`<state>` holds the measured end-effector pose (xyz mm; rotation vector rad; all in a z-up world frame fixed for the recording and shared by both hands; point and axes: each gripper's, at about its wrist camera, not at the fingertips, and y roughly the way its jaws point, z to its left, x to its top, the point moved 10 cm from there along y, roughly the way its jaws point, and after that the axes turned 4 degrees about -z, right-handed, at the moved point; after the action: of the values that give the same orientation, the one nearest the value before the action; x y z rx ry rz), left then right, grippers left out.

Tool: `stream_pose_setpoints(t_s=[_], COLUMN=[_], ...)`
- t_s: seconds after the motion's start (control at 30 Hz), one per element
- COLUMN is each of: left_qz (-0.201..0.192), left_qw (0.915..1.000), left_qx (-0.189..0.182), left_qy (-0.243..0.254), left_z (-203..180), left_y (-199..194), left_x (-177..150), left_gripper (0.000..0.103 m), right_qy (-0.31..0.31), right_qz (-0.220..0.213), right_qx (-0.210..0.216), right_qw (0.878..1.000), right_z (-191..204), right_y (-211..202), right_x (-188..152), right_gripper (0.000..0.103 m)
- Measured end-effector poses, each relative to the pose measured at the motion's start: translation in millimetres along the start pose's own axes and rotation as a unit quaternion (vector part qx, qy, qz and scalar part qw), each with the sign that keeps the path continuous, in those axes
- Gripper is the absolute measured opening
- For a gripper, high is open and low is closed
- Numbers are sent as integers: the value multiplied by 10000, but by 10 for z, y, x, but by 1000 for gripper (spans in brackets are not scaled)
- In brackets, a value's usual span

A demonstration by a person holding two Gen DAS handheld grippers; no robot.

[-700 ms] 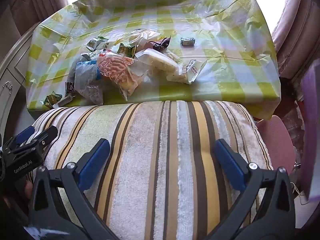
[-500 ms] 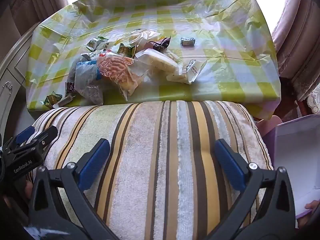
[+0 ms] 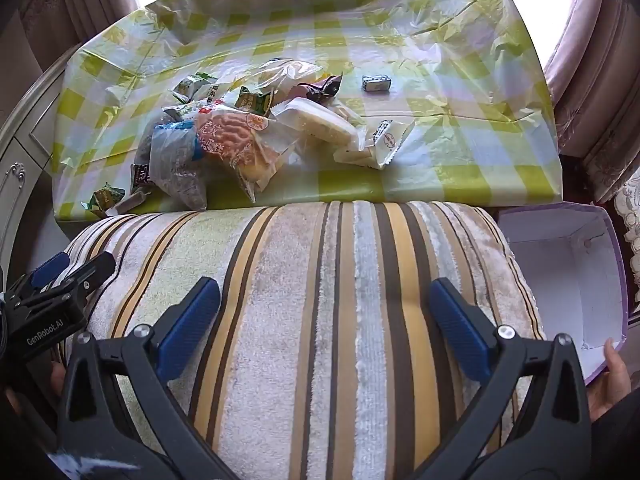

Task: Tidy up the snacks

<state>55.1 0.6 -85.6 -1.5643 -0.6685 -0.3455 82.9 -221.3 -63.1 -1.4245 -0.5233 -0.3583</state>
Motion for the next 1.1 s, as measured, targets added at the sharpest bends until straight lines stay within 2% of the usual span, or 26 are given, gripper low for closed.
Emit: stream_pose_setpoints(t_s=[1.1], left_qz=[13], left_qw=[10000], left_qx=[71], left_qy=[39], left_z=[7], left_y=[13], left_x=[9], left_gripper=[103], right_qy=[14], right_qz=[-124], right_qx=[-27], right_qw=[9999], right_z=[-5], right_y=[17], right_x=[9], right_gripper=[103])
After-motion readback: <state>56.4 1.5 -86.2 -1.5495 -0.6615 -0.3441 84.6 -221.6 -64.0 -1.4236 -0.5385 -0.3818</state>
